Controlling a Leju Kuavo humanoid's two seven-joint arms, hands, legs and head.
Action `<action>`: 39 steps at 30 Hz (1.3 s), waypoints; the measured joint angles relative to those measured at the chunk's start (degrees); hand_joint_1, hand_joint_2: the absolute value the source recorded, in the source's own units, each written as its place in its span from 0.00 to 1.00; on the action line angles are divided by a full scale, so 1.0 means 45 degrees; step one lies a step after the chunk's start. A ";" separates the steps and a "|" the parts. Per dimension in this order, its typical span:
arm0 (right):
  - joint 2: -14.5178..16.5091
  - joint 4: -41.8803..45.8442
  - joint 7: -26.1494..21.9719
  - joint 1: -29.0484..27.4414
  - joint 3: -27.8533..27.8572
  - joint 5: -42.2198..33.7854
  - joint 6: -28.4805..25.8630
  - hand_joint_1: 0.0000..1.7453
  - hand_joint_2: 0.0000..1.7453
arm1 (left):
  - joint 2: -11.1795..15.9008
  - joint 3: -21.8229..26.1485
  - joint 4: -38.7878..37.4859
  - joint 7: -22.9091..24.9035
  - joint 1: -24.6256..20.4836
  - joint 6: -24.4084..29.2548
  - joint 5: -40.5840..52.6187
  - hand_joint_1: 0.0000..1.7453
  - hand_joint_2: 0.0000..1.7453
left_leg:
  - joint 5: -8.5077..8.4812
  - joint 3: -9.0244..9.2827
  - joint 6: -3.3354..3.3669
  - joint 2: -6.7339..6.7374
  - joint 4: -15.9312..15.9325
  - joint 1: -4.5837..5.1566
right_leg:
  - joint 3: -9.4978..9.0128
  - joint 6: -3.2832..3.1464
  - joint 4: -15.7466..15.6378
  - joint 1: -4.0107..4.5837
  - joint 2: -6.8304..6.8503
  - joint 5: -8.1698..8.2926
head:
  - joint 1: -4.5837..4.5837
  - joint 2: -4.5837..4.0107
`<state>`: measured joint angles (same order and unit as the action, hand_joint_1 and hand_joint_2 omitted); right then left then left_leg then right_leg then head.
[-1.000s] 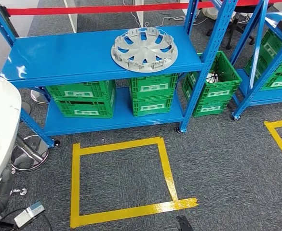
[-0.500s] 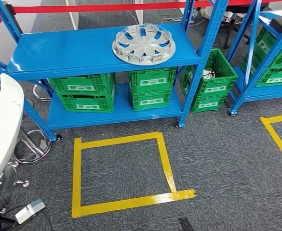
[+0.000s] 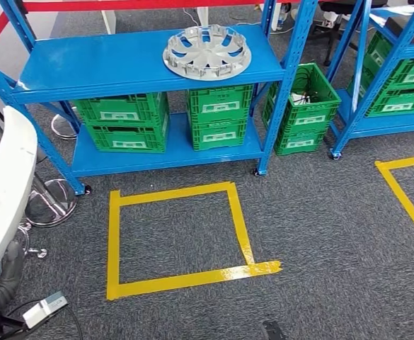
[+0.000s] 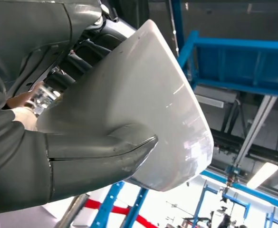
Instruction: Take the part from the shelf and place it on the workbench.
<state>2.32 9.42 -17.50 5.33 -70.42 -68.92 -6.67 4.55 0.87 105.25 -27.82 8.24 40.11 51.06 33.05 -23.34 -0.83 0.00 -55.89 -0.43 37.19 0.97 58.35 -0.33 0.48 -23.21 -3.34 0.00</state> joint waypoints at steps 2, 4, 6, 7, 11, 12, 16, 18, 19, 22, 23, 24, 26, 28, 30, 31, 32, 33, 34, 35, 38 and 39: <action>-0.0001 -0.0002 -0.0005 -0.0046 0.0013 0.0001 0.0000 0.00 0.00 | -0.0001 -0.0016 -0.0033 -0.0023 -0.0011 0.0000 -0.0012 1.00 1.00 | -0.0208 -0.0255 0.0215 0.0036 0.0087 0.0017 | 0.0127 0.0132 -0.0064 -0.0038 -0.0019 0.0119 | 0.0007 0.0000; -0.0002 -0.0005 -0.0001 -0.0112 0.0022 0.0005 -0.0001 0.00 0.00 | -0.0005 -0.0038 -0.0080 -0.0079 -0.0021 0.0000 -0.0040 1.00 1.00 | -0.0565 -0.0633 0.0448 0.0102 0.0121 -0.0009 | 0.0354 0.0228 0.0504 -0.0063 -0.0057 -0.0838 | -0.0028 0.0000; -0.0004 -0.0002 -0.0001 -0.0118 0.0028 0.0012 -0.0002 0.00 0.00 | -0.0005 -0.0049 -0.0115 -0.0112 -0.0028 0.0000 -0.0085 1.00 1.00 | -0.0916 -0.1051 0.0570 0.0143 0.0102 0.0015 | 0.0598 0.0261 0.1940 -0.0075 -0.0076 -0.2308 | -0.0086 0.0000; -0.0005 -0.0002 -0.0004 -0.0110 0.0032 0.0015 -0.0001 0.00 0.00 | -0.0004 -0.0051 -0.0135 -0.0112 -0.0029 0.0000 -0.0102 1.00 1.00 | -0.1097 -0.1289 0.0579 0.0158 0.0080 0.0039 | 0.0646 0.0268 0.2728 -0.0073 -0.0078 -0.2659 | -0.0099 0.0000; -0.0005 -0.0001 -0.0006 -0.0090 0.0052 0.0024 0.0000 0.00 0.00 | 0.0000 -0.0064 -0.0214 -0.0055 -0.0026 0.0000 -0.0119 1.00 1.00 | -0.1734 -0.2328 0.0532 0.0177 -0.0176 0.0108 | -0.0554 0.0149 0.2955 -0.0046 -0.0087 -0.1422 | -0.0111 0.0000; -0.0005 -0.0001 -0.0006 -0.0076 0.0061 0.0027 0.0000 0.00 0.00 | 0.0001 -0.0067 -0.0219 -0.0028 -0.0025 0.0000 -0.0125 1.00 1.00 | -0.1855 -0.2516 0.0490 0.0170 -0.0260 0.0132 | -0.1369 0.0080 0.1987 -0.0014 -0.0097 -0.1405 | -0.0115 0.0001; -0.0005 -0.0001 -0.0010 -0.0015 0.0086 0.0059 -0.0002 0.00 0.00 | 0.0063 -0.0092 -0.0222 0.0058 -0.0040 0.0000 -0.0237 1.00 1.00 | -0.2358 -0.2819 0.0239 0.0178 -0.0334 0.0141 | -0.3178 -0.0100 -0.1023 0.0076 -0.0118 -0.2309 | -0.0100 0.0006; -0.0005 -0.0003 -0.0001 -0.0062 0.0089 0.0067 -0.0007 0.00 0.00 | 0.0118 -0.0143 -0.0233 0.0095 -0.0035 0.0000 -0.0281 1.00 1.00 | -0.2167 -0.2909 0.0078 0.0144 -0.0441 0.0084 | -0.2991 -0.0251 -0.1022 0.0065 -0.0061 -0.2114 | -0.0090 0.0002; -0.0005 -0.0003 0.0005 -0.0088 0.0089 0.0068 -0.0010 0.00 0.00 | 0.0152 -0.0172 -0.0244 0.0115 -0.0029 0.0000 -0.0282 1.00 1.00 | -0.1713 -0.2993 -0.0006 0.0124 -0.0759 0.0058 | -0.2882 -0.0342 -0.1032 0.0047 -0.0024 -0.1982 | -0.0058 0.0001; -0.0005 0.0000 0.0009 -0.0106 0.0089 0.0072 -0.0010 0.00 0.00 | 0.0214 -0.0225 -0.0294 0.0187 -0.0023 0.0000 -0.0287 1.00 1.00 | 0.0031 -0.3428 -0.0205 0.0104 -0.2929 -0.0001 | -0.2484 -0.0459 -0.0983 0.0043 0.0028 -0.1604 | 0.0015 0.0000; -0.0005 -0.0001 0.0009 -0.0108 0.0090 0.0073 -0.0011 0.00 0.00 | 0.0217 -0.0238 -0.0309 0.0220 -0.0019 0.0000 -0.0285 1.00 1.00 | 0.0135 -0.3509 -0.0239 0.0103 -0.3602 -0.0011 | -0.2338 -0.0448 -0.0928 0.0045 0.0034 -0.1498 | 0.0019 0.0000; -0.0005 -0.0001 0.0009 -0.0112 0.0091 0.0074 -0.0012 0.00 0.00 | 0.0219 -0.0251 -0.0322 0.0249 -0.0012 0.0000 -0.0283 1.00 1.00 | -0.0072 -0.3457 -0.0256 0.0103 -0.3954 -0.0020 | -0.2180 -0.0429 -0.0845 0.0046 0.0041 -0.1409 | 0.0023 0.0000; -0.0005 -0.0001 0.0009 -0.0119 0.0091 0.0075 -0.0017 0.00 0.00 | 0.0225 -0.0272 -0.0330 0.0290 -0.0003 0.0000 -0.0290 1.00 1.00 | -0.0857 -0.2747 -0.0227 0.0102 -0.3235 -0.0033 | -0.1870 -0.0384 -0.0628 0.0043 0.0047 -0.1301 | 0.0026 0.0000; -0.0002 0.0000 0.0007 -0.0112 0.0091 0.0078 -0.0030 0.00 0.00 | 0.0242 -0.0290 -0.0332 0.0331 -0.0016 0.0000 -0.0326 1.00 1.00 | -0.1092 -0.1681 -0.0111 0.0093 -0.1549 -0.0015 | -0.1631 -0.0321 -0.0429 0.0058 0.0042 -0.1255 | 0.0022 0.0000; 0.0000 0.0000 0.0005 -0.0095 0.0091 0.0084 -0.0052 0.00 0.00 | 0.0265 -0.0305 -0.0332 0.0391 -0.0032 0.0000 -0.0380 1.00 1.00 | -0.0901 -0.1168 0.0015 0.0082 -0.0569 0.0030 | -0.1463 -0.0184 -0.0325 0.0084 0.0035 -0.1169 | 0.0017 0.0000; 0.0000 0.0000 0.0005 -0.0092 0.0091 0.0090 -0.0061 0.00 0.00 | 0.0274 -0.0310 -0.0332 0.0417 -0.0038 0.0000 -0.0402 1.00 1.00 | -0.0846 -0.1130 0.0068 0.0080 -0.0406 0.0053 | -0.1389 -0.0089 -0.0299 0.0096 0.0032 -0.1106 | 0.0016 0.0000; -0.0001 -0.0001 0.0006 -0.0099 0.0091 0.0096 -0.0068 0.00 0.00 | 0.0279 -0.0313 -0.0332 0.0435 -0.0037 0.0000 -0.0413 1.00 1.00 | -0.0854 -0.1164 0.0147 0.0088 -0.0322 0.0024 | -0.1317 -0.0009 -0.0282 0.0096 0.0036 -0.1077 | 0.0013 0.0000; -0.0002 -0.0002 0.0006 -0.0109 0.0091 0.0102 -0.0075 0.00 0.00 | 0.0282 -0.0319 -0.0332 0.0458 -0.0037 0.0000 -0.0419 1.00 1.00 | -0.0887 -0.1202 0.0248 0.0102 -0.0244 0.0001 | -0.1205 0.0064 -0.0194 0.0095 0.0019 -0.1155 | 0.0011 0.0000; -0.0004 -0.0002 0.0006 -0.0116 0.0091 0.0106 -0.0083 0.00 0.00 | 0.0282 -0.0329 -0.0332 0.0477 -0.0034 0.0000 -0.0419 1.00 1.00 | -0.0944 -0.1256 0.0366 0.0115 -0.0173 -0.0028 | -0.1033 0.0124 0.0086 0.0093 -0.0005 -0.1387 | -0.0012 0.0000; -0.0005 -0.0004 0.0005 -0.0118 0.0091 0.0107 -0.0091 0.00 0.00 | 0.0280 -0.0339 -0.0332 0.0498 -0.0025 0.0000 -0.0419 1.00 1.00 | -0.1025 -0.1332 0.0473 0.0129 -0.0130 -0.0050 | -0.0772 0.0175 0.0611 0.0083 -0.0031 -0.1759 | -0.0040 0.0000; -0.0005 -0.0004 0.0005 -0.0140 0.0091 0.0108 -0.0097 0.00 0.00 | 0.0280 -0.0356 -0.0334 0.0522 0.0009 0.0000 -0.0419 1.00 1.00 | -0.1225 -0.1620 0.0585 0.0142 -0.0148 0.0010 | 0.0176 0.0271 0.2959 0.0046 -0.0067 -0.2936 | -0.0092 0.0000; -0.0005 -0.0004 0.0006 -0.0156 0.0091 0.0108 -0.0097 0.00 0.00 | 0.0280 -0.0359 -0.0335 0.0525 0.0023 0.0000 -0.0419 1.00 1.00 | -0.1282 -0.1699 0.0588 0.0142 -0.0158 0.0029 | 0.0260 0.0273 0.3306 0.0046 -0.0067 -0.2995 | -0.0092 0.0000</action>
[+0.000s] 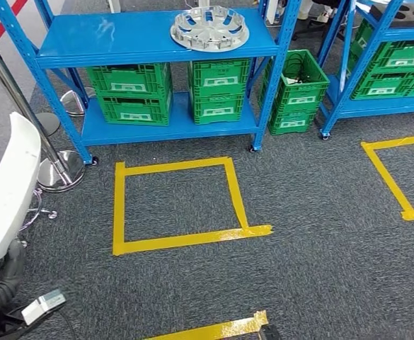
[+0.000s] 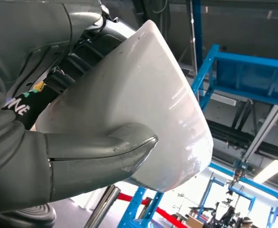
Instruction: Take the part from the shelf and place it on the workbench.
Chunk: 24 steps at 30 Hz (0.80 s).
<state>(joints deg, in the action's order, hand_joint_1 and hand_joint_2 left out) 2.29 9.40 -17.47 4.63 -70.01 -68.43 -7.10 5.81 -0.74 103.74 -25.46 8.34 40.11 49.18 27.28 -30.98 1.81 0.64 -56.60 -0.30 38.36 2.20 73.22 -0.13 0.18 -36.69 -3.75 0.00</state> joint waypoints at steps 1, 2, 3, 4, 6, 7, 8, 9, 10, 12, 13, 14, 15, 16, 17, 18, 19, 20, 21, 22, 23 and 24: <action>0.0000 0.0000 0.0001 -0.0013 0.0000 0.0000 0.0000 0.00 0.00 | 0.0000 -0.0002 -0.0001 0.0000 0.0009 0.0000 0.0000 1.00 1.00 | -0.0050 -0.0063 -0.0004 -0.0003 -0.0011 0.0017 | -0.0173 -0.0019 -0.0174 0.0001 0.0000 0.0187 | -0.0001 0.0000; 0.0000 0.0000 0.0001 -0.0019 0.0000 0.0001 0.0000 0.00 0.00 | 0.0000 -0.0005 -0.0001 0.0000 0.0016 0.0000 0.0000 1.00 1.00 | -0.0092 -0.0106 -0.0014 -0.0009 -0.0020 0.0033 | -0.0586 -0.0059 -0.0815 0.0004 -0.0001 0.0555 | -0.0002 0.0000; 0.0000 -0.0001 -0.0001 -0.0012 0.0000 0.0002 0.0000 0.00 0.00 | 0.0000 -0.0007 -0.0001 -0.0007 0.0018 0.0000 -0.0004 1.00 1.00 | -0.0127 -0.0128 -0.0038 -0.0014 -0.0027 0.0046 | -0.1157 -0.0127 -0.1786 0.0013 -0.0003 0.0956 | -0.0004 0.0000; 0.0000 -0.0001 -0.0006 0.0005 0.0000 0.0005 0.0000 0.00 0.00 | 0.0001 -0.0008 -0.0001 -0.0015 0.0018 0.0000 -0.0013 1.00 1.00 | -0.0158 -0.0153 -0.0075 -0.0018 -0.0048 0.0078 | -0.1686 -0.0202 -0.2723 0.0031 -0.0008 0.1242 | 0.0000 0.0000; 0.0000 -0.0001 -0.0022 0.0035 0.0000 0.0017 0.0000 0.00 0.00 | 0.0006 -0.0011 -0.0001 -0.0028 0.0012 0.0000 -0.0058 1.00 1.00 | -0.0236 -0.0236 -0.0193 -0.0018 -0.0095 0.0114 | -0.2256 -0.0327 -0.3764 0.0069 -0.0019 0.1437 | 0.0011 0.0000; 0.0000 -0.0001 -0.0028 0.0030 0.0000 0.0025 0.0000 0.00 0.00 | 0.0009 -0.0018 -0.0001 -0.0027 0.0012 0.0000 -0.0083 1.00 1.00 | -0.0286 -0.0286 -0.0264 -0.0017 -0.0113 0.0123 | -0.2277 -0.0373 -0.3831 0.0086 -0.0023 0.1430 | 0.0013 0.0000; 0.0000 -0.0001 -0.0032 0.0008 0.0000 0.0032 -0.0001 0.00 0.00 | 0.0012 -0.0028 -0.0001 -0.0026 0.0012 0.0000 -0.0102 1.00 1.00 | -0.0336 -0.0322 -0.0331 -0.0018 -0.0123 0.0117 | -0.2256 -0.0426 -0.3838 0.0078 -0.0022 0.1477 | 0.0014 0.0000; 0.0001 -0.0001 -0.0032 -0.0015 0.0000 0.0038 -0.0001 0.00 0.00 | 0.0022 -0.0040 -0.0001 -0.0023 0.0015 0.0000 -0.0118 1.00 1.00 | -0.0306 -0.0361 -0.0401 -0.0029 -0.0165 0.0106 | -0.2227 -0.0490 -0.3851 0.0056 -0.0010 0.1545 | 0.0012 0.0000; 0.0002 -0.0001 -0.0034 -0.0028 0.0000 0.0040 -0.0001 0.00 0.00 | 0.0038 -0.0052 -0.0001 -0.0017 0.0014 0.0000 -0.0123 1.00 1.00 | -0.0139 -0.0437 -0.0471 -0.0043 -0.0344 0.0098 | -0.2196 -0.0557 -0.3876 0.0029 0.0003 0.1613 | 0.0032 0.0000; 0.0005 0.0000 -0.0039 -0.0021 0.0000 0.0047 0.0001 0.00 0.00 | 0.0078 -0.0070 -0.0005 0.0005 0.0014 0.0000 -0.0131 1.00 1.00 | 0.0662 -0.0864 -0.0616 -0.0070 -0.1454 0.0054 | -0.2108 -0.0667 -0.3906 -0.0009 0.0030 0.1733 | 0.0091 0.0000; 0.0005 0.0000 -0.0041 -0.0017 0.0000 0.0051 0.0002 0.00 0.00 | 0.0091 -0.0083 -0.0015 0.0019 0.0018 0.0000 -0.0131 1.00 1.00 | 0.1147 -0.1188 -0.0679 -0.0073 -0.2326 0.0033 | -0.2039 -0.0696 -0.3890 -0.0004 0.0032 0.1766 | 0.0121 0.0000; 0.0005 0.0000 -0.0041 -0.0020 0.0000 0.0056 0.0002 0.00 0.00 | 0.0104 -0.0097 -0.0033 0.0034 0.0029 0.0000 -0.0131 1.00 1.00 | 0.1515 -0.1479 -0.0724 -0.0074 -0.3141 0.0014 | -0.1971 -0.0710 -0.3863 0.0005 0.0037 0.1794 | 0.0131 0.0000; 0.0005 0.0000 -0.0041 -0.0027 0.0000 0.0060 0.0002 0.00 0.00 | 0.0118 -0.0111 -0.0055 0.0050 0.0039 0.0000 -0.0132 1.00 1.00 | 0.1665 -0.1624 -0.0745 -0.0074 -0.3645 0.0004 | -0.1907 -0.0713 -0.3825 0.0011 0.0040 0.1813 | 0.0132 0.0000; 0.0005 -0.0001 -0.0045 -0.0032 0.0000 0.0062 0.0001 0.00 0.00 | 0.0135 -0.0121 -0.0073 0.0068 0.0044 0.0000 -0.0137 1.00 1.00 | 0.1565 -0.1555 -0.0744 -0.0074 -0.3682 -0.0001 | -0.1851 -0.0710 -0.3777 0.0016 0.0040 0.1824 | 0.0132 0.0000; 0.0005 -0.0001 -0.0051 -0.0032 0.0000 0.0063 0.0000 0.00 0.00 | 0.0153 -0.0129 -0.0085 0.0081 0.0043 0.0000 -0.0144 1.00 1.00 | 0.1227 -0.1234 -0.0721 -0.0074 -0.3178 -0.0003 | -0.1813 -0.0707 -0.3727 0.0018 0.0036 0.1828 | 0.0133 0.0000; 0.0005 0.0000 -0.0061 -0.0027 0.0000 0.0063 0.0000 0.00 0.00 | 0.0168 -0.0135 -0.0089 0.0090 0.0038 0.0000 -0.0153 1.00 1.00 | 0.0789 -0.0774 -0.0681 -0.0074 -0.2356 -0.0003 | -0.1794 -0.0698 -0.3683 0.0020 0.0029 0.1824 | 0.0133 0.0000; 0.0005 0.0000 -0.0075 -0.0017 0.0000 0.0062 -0.0001 0.00 0.00 | 0.0179 -0.0142 -0.0090 0.0090 0.0031 0.0000 -0.0160 1.00 1.00 | 0.0473 -0.0308 -0.0623 -0.0077 -0.1508 0.0012 | -0.1769 -0.0675 -0.3650 0.0032 0.0021 0.1827 | 0.0131 0.0000; 0.0005 0.0000 -0.0087 -0.0004 0.0000 0.0063 -0.0002 0.00 0.00 | 0.0185 -0.0150 -0.0091 0.0081 0.0024 0.0001 -0.0166 1.00 1.00 | 0.0270 0.0035 -0.0558 -0.0079 -0.0804 0.0034 | -0.1729 -0.0637 -0.3606 0.0053 0.0009 0.1831 | 0.0131 0.0000; 0.0005 0.0000 -0.0099 0.0006 0.0000 0.0064 -0.0005 0.00 0.00 | 0.0192 -0.0157 -0.0092 0.0071 0.0020 0.0001 -0.0169 1.00 1.00 | 0.0225 0.0186 -0.0490 -0.0083 -0.0423 0.0059 | -0.1668 -0.0581 -0.3570 0.0071 0.0007 0.1849 | 0.0129 0.0000; 0.0005 -0.0001 -0.0108 0.0008 0.0000 0.0066 -0.0008 0.00 0.00 | 0.0197 -0.0160 -0.0094 0.0058 0.0028 0.0002 -0.0171 1.00 1.00 | 0.0270 0.0203 -0.0426 -0.0090 -0.0282 0.0086 | -0.1599 -0.0513 -0.3549 0.0085 0.0009 0.1882 | 0.0125 0.0000; 0.0005 -0.0001 -0.0112 0.0004 0.0000 0.0068 -0.0012 0.00 0.00 | 0.0200 -0.0161 -0.0093 0.0041 0.0039 0.0002 -0.0175 1.00 1.00 | 0.0243 0.0156 -0.0359 -0.0096 -0.0214 0.0093 | -0.1546 -0.0443 -0.3531 0.0092 0.0013 0.1914 | 0.0122 0.0000; 0.0004 -0.0001 -0.0117 -0.0004 0.0000 0.0058 -0.0021 0.00 0.00 | 0.0203 -0.0160 -0.0093 0.0028 0.0049 0.0001 -0.0179 1.00 1.00 | 0.0202 0.0118 -0.0279 -0.0093 -0.0178 0.0070 | -0.1476 -0.0375 -0.3512 0.0084 0.0013 0.1902 | 0.0123 0.0000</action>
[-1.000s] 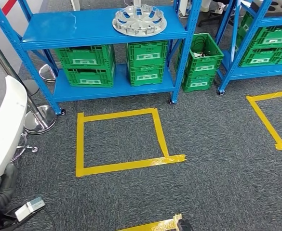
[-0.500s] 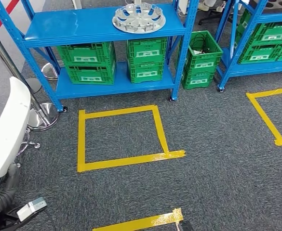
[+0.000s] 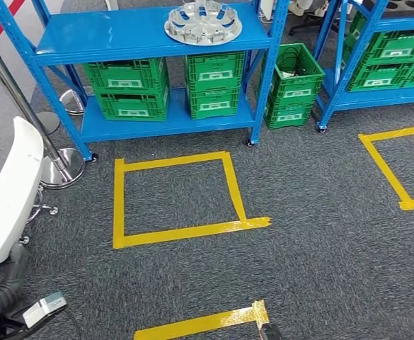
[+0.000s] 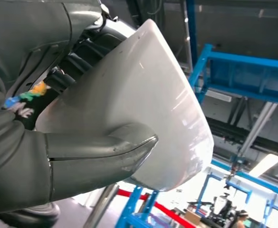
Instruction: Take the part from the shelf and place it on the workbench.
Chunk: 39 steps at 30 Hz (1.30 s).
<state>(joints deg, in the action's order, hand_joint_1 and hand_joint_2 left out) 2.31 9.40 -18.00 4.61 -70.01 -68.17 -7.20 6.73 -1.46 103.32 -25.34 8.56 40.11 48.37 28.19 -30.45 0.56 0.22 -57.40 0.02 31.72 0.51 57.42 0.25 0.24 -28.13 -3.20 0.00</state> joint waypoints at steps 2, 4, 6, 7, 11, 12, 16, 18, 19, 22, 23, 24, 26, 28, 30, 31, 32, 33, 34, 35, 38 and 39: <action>-0.0002 0.0000 -0.0012 -0.0003 0.0004 -0.0050 -0.0029 0.00 0.00 | -0.0002 0.0000 0.0000 -0.0016 -0.0002 -0.0001 -0.0007 1.00 1.00 | -0.0113 -0.0042 0.0159 0.0016 0.0099 -0.0057 | 0.0257 0.0126 0.0441 -0.0010 -0.0021 -0.0373 | -0.0039 0.0000; -0.0004 0.0000 -0.0022 0.0002 0.0017 -0.0135 -0.0080 0.00 0.00 | -0.0004 0.0000 0.0000 0.0022 -0.0006 -0.0001 0.0006 1.00 1.00 | -0.0194 -0.0125 0.0263 0.0041 0.0133 -0.0073 | 0.0907 0.0234 0.1894 -0.0047 -0.0036 -0.1221 | -0.0095 0.0000; -0.0004 -0.0001 -0.0022 -0.0020 0.0046 -0.0191 -0.0135 0.00 0.00 | -0.0004 0.0000 0.0000 0.0068 0.0020 -0.0001 0.0024 1.00 1.00 | -0.0254 -0.0220 0.0295 0.0053 0.0128 -0.0062 | 0.1568 0.0295 0.3447 -0.0081 -0.0035 -0.1830 | -0.0119 0.0000; -0.0004 -0.0002 -0.0022 -0.0037 0.0070 -0.0205 -0.0169 0.00 0.00 | -0.0004 0.0000 0.0000 0.0075 0.0035 -0.0001 0.0028 1.00 1.00 | -0.0277 -0.0245 0.0292 0.0052 0.0125 -0.0059 | 0.1626 0.0304 0.3657 -0.0085 -0.0034 -0.1796 | -0.0123 0.0000; -0.0004 -0.0017 -0.0017 -0.0015 0.0177 -0.0273 -0.0447 0.00 0.00 | -0.0001 0.0000 0.0000 0.0119 0.0037 0.0001 0.0049 1.00 1.00 | -0.0343 -0.0285 0.0167 -0.0079 0.0088 -0.0045 | -0.0007 0.0189 0.0653 -0.0109 -0.0432 -0.0378 | -0.0113 0.0000; -0.0004 -0.0024 -0.0012 -0.0003 0.0199 -0.0283 -0.0526 0.00 0.00 | 0.0001 0.0000 0.0001 0.0153 0.0018 0.0002 0.0058 1.00 1.00 | -0.0384 -0.0340 0.0086 -0.0133 0.0065 -0.0042 | -0.0307 0.0151 0.0078 -0.0111 -0.0590 -0.0237 | -0.0105 0.0000; 0.0002 -0.0057 0.0015 -0.0017 0.0228 -0.0261 -0.0687 0.00 0.00 | 0.0028 -0.0018 0.0007 0.0217 0.0007 0.0004 0.0092 1.00 1.00 | -0.0424 -0.0538 -0.0221 -0.0366 -0.0039 -0.0086 | -0.0408 -0.0030 -0.0180 -0.0134 -0.0425 -0.0165 | -0.0081 0.0002; 0.0007 -0.0066 0.0029 0.0011 0.0232 -0.0214 -0.0704 0.00 0.00 | 0.0055 -0.0030 0.0010 0.0219 -0.0001 0.0004 0.0104 1.00 1.00 | 0.0128 -0.0870 -0.0348 -0.0297 -0.0810 -0.0110 | -0.0396 -0.0188 -0.0252 -0.0185 -0.0171 -0.0091 | -0.0023 0.0001; 0.0006 -0.0068 0.0040 0.0018 0.0233 -0.0190 -0.0708 0.00 0.00 | 0.0057 -0.0041 0.0010 0.0217 0.0001 0.0004 0.0106 1.00 1.00 | 0.0547 -0.1168 -0.0409 -0.0235 -0.1547 -0.0126 | -0.0380 -0.0231 -0.0253 -0.0174 -0.0049 -0.0082 | 0.0009 0.0000; 0.0006 -0.0070 0.0113 0.0005 0.0233 -0.0169 -0.0733 0.00 0.00 | 0.0055 -0.0075 0.0004 0.0219 0.0030 0.0004 0.0153 1.00 1.00 | 0.1203 -0.1800 -0.0521 -0.0190 -0.3281 -0.0159 | -0.0321 -0.0276 -0.0218 -0.0122 0.0345 -0.0082 | 0.0039 0.0000; 0.0006 -0.0072 0.0142 0.0010 0.0233 -0.0169 -0.0743 0.00 0.00 | 0.0056 -0.0085 0.0001 0.0226 0.0033 0.0004 0.0189 1.00 1.00 | 0.1004 -0.1651 -0.0519 -0.0160 -0.3097 -0.0160 | -0.0303 -0.0280 -0.0194 -0.0104 0.0473 -0.0083 | 0.0040 0.0000; 0.0006 -0.0073 0.0165 0.0019 0.0233 -0.0170 -0.0749 0.00 0.00 | 0.0057 -0.0093 0.0000 0.0236 0.0033 0.0004 0.0236 1.00 1.00 | 0.0627 -0.1274 -0.0489 -0.0072 -0.2446 -0.0154 | -0.0293 -0.0280 -0.0173 -0.0087 0.0590 -0.0086 | 0.0040 0.0000; 0.0006 -0.0073 0.0204 0.0043 0.0233 -0.0168 -0.0749 0.00 0.00 | 0.0064 -0.0108 0.0002 0.0251 0.0022 0.0004 0.0298 1.00 1.00 | 0.0030 -0.0376 -0.0350 0.0445 -0.0756 -0.0074 | -0.0294 -0.0251 -0.0136 -0.0029 0.0804 -0.0100 | 0.0035 0.0000; 0.0007 -0.0073 0.0226 0.0056 0.0233 -0.0166 -0.0747 0.00 0.00 | 0.0072 -0.0117 0.0006 0.0255 0.0004 0.0004 0.0314 1.00 1.00 | -0.0115 -0.0012 -0.0184 0.0777 0.0066 0.0045 | -0.0281 -0.0168 -0.0118 0.0020 0.0995 -0.0096 | 0.0028 0.0000; 0.0019 -0.0070 0.0238 0.0067 0.0233 -0.0166 -0.0747 0.00 0.00 | 0.0083 -0.0123 0.0008 0.0258 0.0006 0.0004 0.0314 1.00 1.00 | -0.0179 -0.0083 -0.0038 0.0567 0.0128 0.0090 | -0.0287 -0.0050 -0.0141 0.0026 0.1206 -0.0078 | 0.0025 0.0000; 0.0026 -0.0070 0.0240 0.0078 0.0233 -0.0166 -0.0747 0.00 0.00 | 0.0089 -0.0125 0.0008 0.0259 0.0013 0.0004 0.0314 1.00 1.00 | -0.0240 -0.0090 0.0032 0.0452 0.0189 0.0065 | -0.0265 0.0023 -0.0114 0.0013 0.1166 -0.0134 | 0.0019 0.0000; 0.0030 -0.0070 0.0238 0.0090 0.0233 -0.0165 -0.0747 0.00 0.00 | 0.0092 -0.0128 0.0011 0.0259 0.0005 0.0004 0.0314 1.00 1.00 | -0.0311 -0.0100 0.0114 0.0332 0.0253 0.0026 | -0.0169 0.0093 0.0071 -0.0004 0.0967 -0.0315 | 0.0000 0.0000; 0.0030 -0.0072 0.0238 0.0098 0.0233 -0.0165 -0.0747 0.00 0.00 | 0.0093 -0.0130 0.0011 0.0259 -0.0008 0.0004 0.0314 1.00 1.00 | -0.0380 -0.0113 0.0188 0.0218 0.0315 -0.0022 | 0.0042 0.0157 0.0515 -0.0026 0.0681 -0.0627 | -0.0029 0.0000; 0.0030 -0.0073 0.0240 0.0094 0.0233 -0.0165 -0.0747 0.00 0.00 | 0.0093 -0.0132 0.0011 0.0259 -0.0017 0.0004 0.0318 1.00 1.00 | -0.0431 -0.0144 0.0233 0.0105 0.0334 -0.0052 | 0.0389 0.0205 0.1246 -0.0066 0.0340 -0.1055 | -0.0062 0.0000; 0.0030 -0.0073 0.0247 0.0076 0.0233 -0.0164 -0.0747 0.00 0.00 | 0.0093 -0.0134 0.0011 0.0259 -0.0025 0.0004 0.0322 1.00 1.00 | -0.0464 -0.0197 0.0264 -0.0027 0.0330 -0.0065 | 0.0802 0.0234 0.2160 -0.0090 0.0121 -0.1498 | -0.0084 0.0000; 0.0029 -0.0073 0.0272 0.0003 0.0229 -0.0149 -0.0747 0.00 0.00 | 0.0093 -0.0133 0.0010 0.0283 0.0024 0.0004 0.0346 1.00 1.00 | -0.0518 -0.0280 0.0243 -0.0474 0.0293 -0.0076 | 0.1415 0.0283 0.3511 -0.0125 -0.0018 -0.1751 | -0.0102 0.0000; 0.0029 -0.0073 0.0274 -0.0002 0.0228 -0.0143 -0.0747 0.00 0.00 | 0.0093 -0.0135 0.0010 0.0297 0.0038 0.0004 0.0367 1.00 1.00 | -0.0522 -0.0282 0.0221 -0.0638 0.0270 -0.0088 | 0.1167 0.0285 0.3007 -0.0144 -0.0053 -0.1368 | -0.0107 0.0000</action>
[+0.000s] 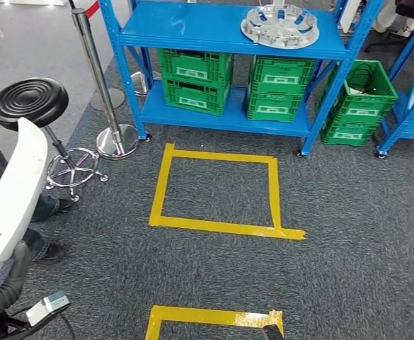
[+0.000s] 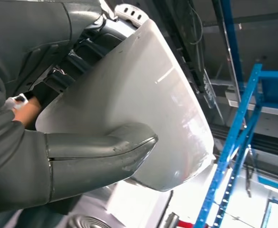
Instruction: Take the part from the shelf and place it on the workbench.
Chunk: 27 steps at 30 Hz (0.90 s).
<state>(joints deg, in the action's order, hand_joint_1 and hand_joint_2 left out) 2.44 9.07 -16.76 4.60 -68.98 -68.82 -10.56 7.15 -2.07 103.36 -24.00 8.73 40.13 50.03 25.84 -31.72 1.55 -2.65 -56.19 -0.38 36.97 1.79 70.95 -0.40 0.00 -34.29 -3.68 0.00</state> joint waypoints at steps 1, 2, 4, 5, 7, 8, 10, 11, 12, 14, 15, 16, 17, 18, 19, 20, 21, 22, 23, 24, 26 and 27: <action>0.0000 0.0000 0.0000 0.0007 0.0000 0.0005 0.0000 0.00 0.00 | 0.0000 -0.0004 0.0000 0.0017 0.0006 0.0000 0.0027 1.00 1.00 | 0.0008 -0.0002 -0.0035 -0.0163 -0.0036 -0.0016 | -0.0424 0.0003 -0.0863 -0.0038 -0.0142 0.0498 | 0.0000 0.0000; 0.0000 0.0000 0.0000 0.0018 0.0000 0.0010 0.0000 0.00 0.00 | 0.0001 -0.0007 0.0000 0.0035 0.0005 0.0000 0.0051 1.00 1.00 | 0.0023 -0.0022 -0.0097 -0.0314 -0.0081 -0.0017 | -0.0854 0.0013 -0.1732 -0.0088 -0.0471 0.0840 | -0.0001 0.0000; 0.0000 0.0000 0.0000 0.0031 0.0001 0.0021 0.0000 0.00 0.00 | 0.0021 -0.0013 0.0000 0.0091 -0.0037 0.0000 0.0079 1.00 1.00 | 0.0030 -0.0154 -0.0260 -0.0596 -0.0228 -0.0023 | -0.1433 -0.0004 -0.2861 -0.0177 -0.1067 0.1095 | 0.0012 0.0000; 0.0001 0.0000 0.0004 0.0025 0.0001 0.0025 -0.0001 0.00 0.00 | 0.0033 -0.0017 0.0000 0.0113 -0.0057 0.0000 0.0084 1.00 1.00 | -0.0001 -0.0240 -0.0353 -0.0741 -0.0269 -0.0032 | -0.1498 -0.0040 -0.2956 -0.0181 -0.1190 0.1020 | 0.0012 0.0001; 0.0005 0.0000 0.0017 0.0010 0.0000 0.0018 -0.0004 0.00 0.00 | 0.0058 -0.0038 0.0000 0.0124 -0.0073 0.0000 0.0097 1.00 1.00 | -0.0056 -0.0372 -0.0506 -0.0938 -0.0315 -0.0065 | -0.1508 -0.0167 -0.2955 -0.0176 -0.0910 0.1047 | 0.0011 0.0001; 0.0007 -0.0001 0.0022 0.0007 0.0000 0.0008 -0.0006 0.00 0.00 | 0.0069 -0.0052 0.0000 0.0123 -0.0081 0.0000 0.0106 1.00 1.00 | 0.0026 -0.0449 -0.0571 -0.0760 -0.0440 -0.0049 | -0.1510 -0.0240 -0.2957 -0.0181 -0.0741 0.1065 | 0.0042 0.0001; 0.0012 -0.0004 0.0024 0.0007 0.0000 -0.0005 -0.0007 0.00 0.00 | 0.0081 -0.0097 -0.0001 0.0109 -0.0158 0.0000 0.0119 1.00 1.00 | 0.0630 -0.0902 -0.0674 -0.0042 -0.1456 -0.0012 | -0.1515 -0.0364 -0.2988 -0.0177 -0.0354 0.1091 | 0.0142 0.0000; 0.0011 -0.0005 0.0024 -0.0002 0.0000 -0.0005 -0.0007 0.00 0.00 | 0.0077 -0.0123 -0.0002 0.0090 -0.0201 0.0000 0.0124 1.00 1.00 | 0.1069 -0.1283 -0.0710 0.0288 -0.2326 -0.0003 | -0.1513 -0.0403 -0.2987 -0.0141 -0.0166 0.1082 | 0.0190 0.0000; 0.0011 -0.0006 0.0024 -0.0018 0.0000 -0.0005 -0.0007 0.00 0.00 | 0.0068 -0.0149 -0.0005 0.0062 -0.0229 -0.0001 0.0130 1.00 1.00 | 0.1464 -0.1683 -0.0730 0.0433 -0.3247 -0.0010 | -0.1510 -0.0430 -0.2984 -0.0105 0.0039 0.1071 | 0.0208 0.0000; 0.0011 -0.0009 0.0023 -0.0037 0.0000 -0.0006 -0.0004 0.00 0.00 | 0.0055 -0.0196 -0.0013 0.0011 -0.0237 -0.0004 0.0154 1.00 1.00 | 0.1639 -0.2025 -0.0700 0.0501 -0.4107 -0.0009 | -0.1517 -0.0472 -0.2981 -0.0037 0.0419 0.1043 | 0.0206 0.0000; 0.0013 -0.0010 0.0021 -0.0028 0.0000 -0.0007 -0.0002 0.00 0.00 | 0.0053 -0.0210 -0.0016 -0.0001 -0.0241 -0.0005 0.0168 1.00 1.00 | 0.1361 -0.1827 -0.0646 0.0536 -0.3772 0.0002 | -0.1533 -0.0490 -0.2981 0.0001 0.0589 0.1028 | 0.0206 0.0000; 0.0021 -0.0010 0.0017 -0.0008 0.0000 -0.0007 0.0000 0.00 0.00 | 0.0053 -0.0221 -0.0017 -0.0005 -0.0250 -0.0005 0.0180 1.00 1.00 | 0.0935 -0.1419 -0.0561 0.0638 -0.3006 0.0030 | -0.1561 -0.0504 -0.2983 0.0038 0.0737 0.1009 | 0.0204 0.0000; 0.0029 -0.0010 0.0010 0.0014 0.0000 -0.0007 0.0000 0.00 0.00 | 0.0053 -0.0227 -0.0016 -0.0005 -0.0271 -0.0005 0.0186 1.00 1.00 | 0.0565 -0.0930 -0.0439 0.0904 -0.2070 0.0095 | -0.1590 -0.0510 -0.2987 0.0071 0.0870 0.0988 | 0.0202 0.0000; 0.0040 -0.0010 0.0001 0.0032 0.0000 -0.0007 0.0000 0.00 0.00 | 0.0051 -0.0234 -0.0015 -0.0005 -0.0309 -0.0005 0.0191 1.00 1.00 | 0.0322 -0.0516 -0.0316 0.1205 -0.1250 0.0180 | -0.1600 -0.0493 -0.2980 0.0119 0.0990 0.0960 | 0.0202 0.0000; 0.0049 -0.0010 -0.0005 0.0043 0.0000 -0.0009 0.0000 0.00 0.00 | 0.0049 -0.0245 -0.0015 -0.0005 -0.0352 -0.0005 0.0193 1.00 1.00 | 0.0220 -0.0271 -0.0220 0.1440 -0.0727 0.0259 | -0.1601 -0.0463 -0.2974 0.0156 0.1112 0.0938 | 0.0193 0.0000; 0.0055 -0.0010 -0.0009 0.0047 0.0000 -0.0010 0.0002 0.00 0.00 | 0.0047 -0.0255 -0.0016 -0.0005 -0.0386 -0.0005 0.0194 1.00 1.00 | 0.0234 -0.0182 -0.0155 0.1570 -0.0484 0.0326 | -0.1598 -0.0427 -0.2971 0.0183 0.1247 0.0918 | 0.0191 0.0000; 0.0063 -0.0010 -0.0007 0.0049 0.0000 -0.0011 0.0005 0.00 0.00 | 0.0045 -0.0264 -0.0017 -0.0005 -0.0404 -0.0005 0.0198 1.00 1.00 | 0.0235 -0.0201 -0.0126 0.1495 -0.0429 0.0356 | -0.1602 -0.0382 -0.2972 0.0206 0.1391 0.0903 | 0.0193 0.0000; 0.0069 -0.0010 0.0000 0.0052 0.0000 -0.0017 0.0007 0.00 0.00 | 0.0044 -0.0272 -0.0018 -0.0017 -0.0406 -0.0004 0.0206 1.00 1.00 | 0.0194 -0.0216 -0.0087 0.1344 -0.0388 0.0331 | -0.1612 -0.0329 -0.2973 0.0202 0.1483 0.0868 | 0.0188 0.0000; 0.0075 -0.0010 0.0013 0.0054 0.0000 -0.0024 0.0009 0.00 0.00 | 0.0027 -0.0290 -0.0021 -0.0047 -0.0410 -0.0002 0.0217 1.00 1.00 | 0.0147 -0.0213 -0.0042 0.1206 -0.0324 0.0296 | -0.1587 -0.0266 -0.2907 0.0185 0.1348 0.0776 | 0.0186 0.0000; 0.0079 -0.0010 0.0030 0.0053 0.0001 -0.0039 0.0006 0.00 0.00 | -0.0004 -0.0319 -0.0025 -0.0080 -0.0435 -0.0001 0.0239 1.00 1.00 | 0.0093 -0.0210 0.0019 0.1066 -0.0262 0.0250 | -0.1467 -0.0201 -0.2639 0.0159 0.1046 0.0574 | 0.0167 0.0000; 0.0079 -0.0011 0.0084 0.0020 0.0004 -0.0087 -0.0005 0.00 0.00 | -0.0098 -0.0403 -0.0059 -0.0163 -0.0506 -0.0002 0.0289 1.00 1.00 | 0.0026 -0.0231 0.0100 0.0788 -0.0199 0.0188 | -0.0828 -0.0093 -0.1303 0.0092 0.0285 -0.0148 | 0.0116 0.0000; 0.0079 -0.0013 0.0111 -0.0015 0.0005 -0.0122 -0.0017 0.00 0.00 | -0.0154 -0.0443 -0.0087 -0.0208 -0.0535 -0.0004 0.0307 1.00 1.00 | 0.0017 -0.0256 0.0123 0.0633 -0.0202 0.0179 | -0.0395 -0.0058 -0.0414 0.0070 0.0098 -0.0521 | 0.0096 0.0000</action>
<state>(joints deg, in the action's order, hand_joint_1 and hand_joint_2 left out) 2.80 9.01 -16.27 4.53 -68.96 -69.36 -10.63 6.45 -4.07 102.97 -24.93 6.33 40.11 51.41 25.92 -32.87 2.11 0.20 -57.10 0.43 35.19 1.53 69.09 -0.08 0.44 -36.63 -3.25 0.00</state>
